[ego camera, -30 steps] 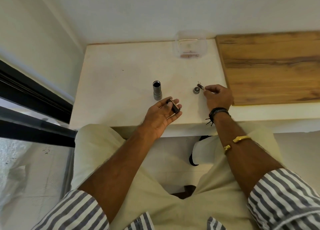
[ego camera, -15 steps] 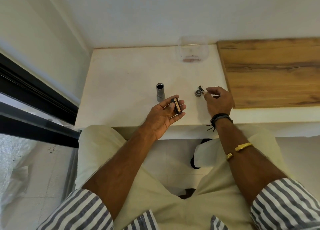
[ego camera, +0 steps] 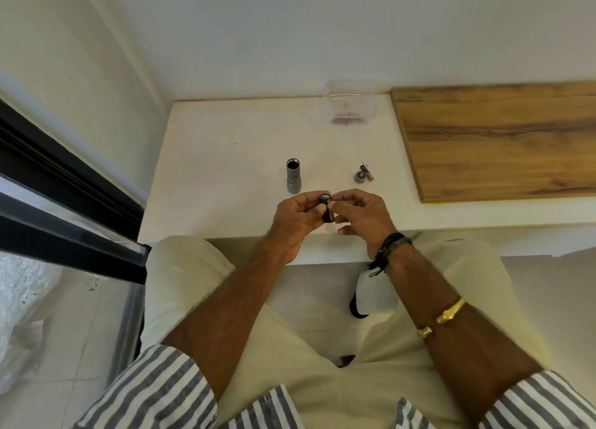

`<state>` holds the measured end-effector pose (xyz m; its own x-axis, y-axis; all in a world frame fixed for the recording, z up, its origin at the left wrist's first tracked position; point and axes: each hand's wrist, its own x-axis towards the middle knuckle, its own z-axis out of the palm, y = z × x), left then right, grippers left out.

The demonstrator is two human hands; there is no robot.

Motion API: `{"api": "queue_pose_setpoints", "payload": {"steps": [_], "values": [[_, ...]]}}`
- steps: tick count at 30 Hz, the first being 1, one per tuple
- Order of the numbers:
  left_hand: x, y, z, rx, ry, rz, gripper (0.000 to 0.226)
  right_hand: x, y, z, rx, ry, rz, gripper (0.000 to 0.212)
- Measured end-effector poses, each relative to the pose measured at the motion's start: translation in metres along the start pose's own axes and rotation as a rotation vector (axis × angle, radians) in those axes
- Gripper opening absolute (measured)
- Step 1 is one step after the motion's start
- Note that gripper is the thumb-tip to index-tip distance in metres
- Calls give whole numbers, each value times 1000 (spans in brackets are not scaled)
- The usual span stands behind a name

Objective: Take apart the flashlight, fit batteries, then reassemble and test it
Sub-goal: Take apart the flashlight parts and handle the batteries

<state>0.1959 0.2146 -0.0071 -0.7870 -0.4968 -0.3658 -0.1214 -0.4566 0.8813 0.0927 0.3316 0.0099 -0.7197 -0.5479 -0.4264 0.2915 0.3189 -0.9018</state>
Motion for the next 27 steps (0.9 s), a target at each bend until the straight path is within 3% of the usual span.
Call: {"api": "queue_pose_setpoints", "payload": {"steps": [14,27], "values": [[-3,-1,-2,301,39,195,32,-1,3,-2,345,-132,213,8],[-8,-6,11,325,71,209,29,1,2,-1,470,-66,226,13]]}}
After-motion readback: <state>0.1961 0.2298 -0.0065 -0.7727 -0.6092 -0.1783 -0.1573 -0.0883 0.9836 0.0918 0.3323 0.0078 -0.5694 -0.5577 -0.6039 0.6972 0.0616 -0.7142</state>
